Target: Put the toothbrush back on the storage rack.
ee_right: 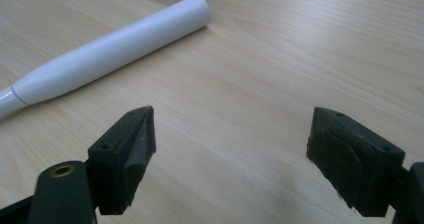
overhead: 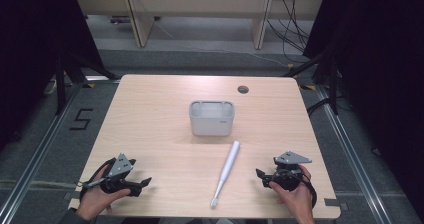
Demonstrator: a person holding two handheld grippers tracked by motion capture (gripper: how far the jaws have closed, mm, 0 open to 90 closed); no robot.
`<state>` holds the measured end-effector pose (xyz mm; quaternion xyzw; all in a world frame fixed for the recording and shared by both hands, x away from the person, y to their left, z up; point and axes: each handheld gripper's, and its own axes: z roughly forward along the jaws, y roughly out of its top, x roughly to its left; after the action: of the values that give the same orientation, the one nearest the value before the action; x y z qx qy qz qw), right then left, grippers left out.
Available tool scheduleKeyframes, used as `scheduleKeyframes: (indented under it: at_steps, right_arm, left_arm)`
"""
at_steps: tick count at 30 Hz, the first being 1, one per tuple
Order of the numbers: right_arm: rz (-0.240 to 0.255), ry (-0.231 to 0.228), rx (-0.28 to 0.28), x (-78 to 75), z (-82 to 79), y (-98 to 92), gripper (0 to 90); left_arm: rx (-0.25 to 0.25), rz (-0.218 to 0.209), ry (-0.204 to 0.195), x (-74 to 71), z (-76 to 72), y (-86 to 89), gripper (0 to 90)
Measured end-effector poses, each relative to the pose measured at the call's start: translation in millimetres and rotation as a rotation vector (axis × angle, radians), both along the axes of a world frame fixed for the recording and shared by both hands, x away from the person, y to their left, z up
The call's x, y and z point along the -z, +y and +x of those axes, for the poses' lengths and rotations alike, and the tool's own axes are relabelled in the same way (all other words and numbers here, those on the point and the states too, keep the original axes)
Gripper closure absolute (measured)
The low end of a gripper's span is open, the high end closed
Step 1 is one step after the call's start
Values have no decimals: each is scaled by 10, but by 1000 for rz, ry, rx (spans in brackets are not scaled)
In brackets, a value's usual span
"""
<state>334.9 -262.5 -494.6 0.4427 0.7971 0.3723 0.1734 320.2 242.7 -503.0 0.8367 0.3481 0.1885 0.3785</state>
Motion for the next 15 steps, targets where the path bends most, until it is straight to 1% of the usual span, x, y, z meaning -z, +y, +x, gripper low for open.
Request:
scheduleKeyframes:
  at_steps: [1, 2, 3, 4, 5, 6, 8, 9, 11, 13, 14, 15]
  right_arm:
    - [5, 6, 4, -4, -3, 6, 195]
    - [29, 13, 29, 2, -21, 35, 195]
    - [25, 3, 22, 6, -14, 38, 194]
    - [4, -14, 2, 5, 4, 22, 194]
    - [4, -19, -2, 5, 8, 23, 194]
    - [16, -3, 14, -2, -4, 44, 194]
    - [16, 1, 18, -7, -7, 48, 194]
    - [9, -18, 4, -3, 11, 43, 195]
    - [-4, -28, 3, -11, 17, 49, 217]
    - [7, -28, -12, -15, 22, 69, 234]
    - [20, -13, -5, -21, 18, 86, 234]
    - [29, -15, -1, -17, 14, 106, 240]
  left_arm:
    - [-2, -1, -1, -1, -1, 0, 151]
    - [-2, 0, -1, -3, -2, 1, 151]
    - [-1, 0, -1, -3, -2, 2, 151]
    - [7, 24, -1, -10, 2, 16, 152]
    - [7, 31, -2, -10, 5, 21, 152]
    - [4, 39, 4, -20, 0, 24, 152]
    - [4, 39, 4, -19, 1, 26, 152]
    - [4, 40, 4, -19, 0, 27, 151]
    - [4, 35, 4, -17, -2, 23, 152]
    - [5, 41, 3, -16, -1, 24, 152]
    - [4, 39, 2, -16, -2, 23, 152]
    - [3, 40, 3, -18, -2, 23, 152]
